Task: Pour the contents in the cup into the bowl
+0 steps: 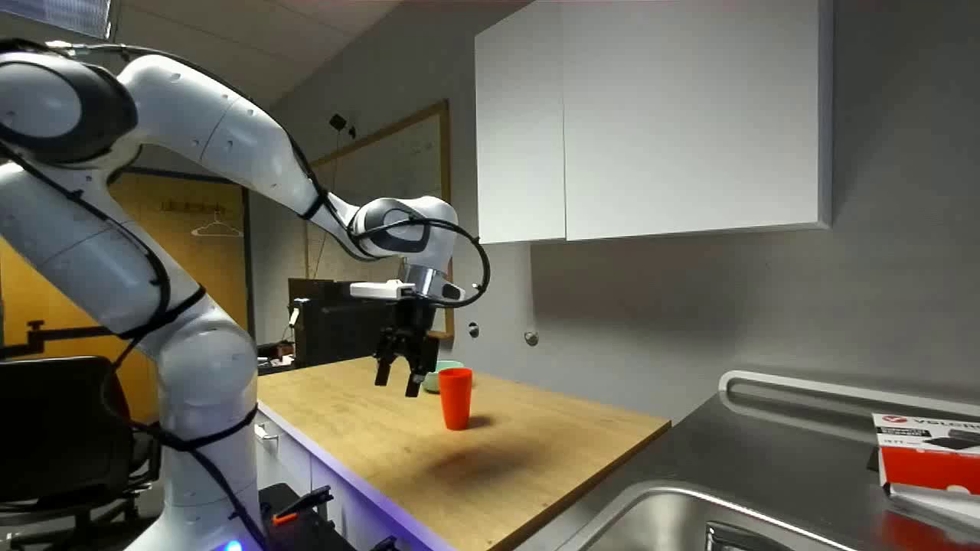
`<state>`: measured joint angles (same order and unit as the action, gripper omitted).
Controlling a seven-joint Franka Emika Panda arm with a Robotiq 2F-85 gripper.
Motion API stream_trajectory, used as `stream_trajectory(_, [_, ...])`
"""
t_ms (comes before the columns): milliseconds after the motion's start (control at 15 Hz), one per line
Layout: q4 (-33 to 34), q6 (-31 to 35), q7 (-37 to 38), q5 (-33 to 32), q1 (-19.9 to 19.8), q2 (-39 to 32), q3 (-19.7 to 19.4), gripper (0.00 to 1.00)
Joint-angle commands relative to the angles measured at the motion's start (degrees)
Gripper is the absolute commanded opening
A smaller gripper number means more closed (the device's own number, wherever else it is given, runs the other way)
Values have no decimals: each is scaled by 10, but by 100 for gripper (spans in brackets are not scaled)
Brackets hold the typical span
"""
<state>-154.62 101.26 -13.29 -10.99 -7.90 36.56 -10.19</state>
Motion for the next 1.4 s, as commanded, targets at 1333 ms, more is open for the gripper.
stream_trajectory(1333, [11,13,36,35,8,-21,7,100])
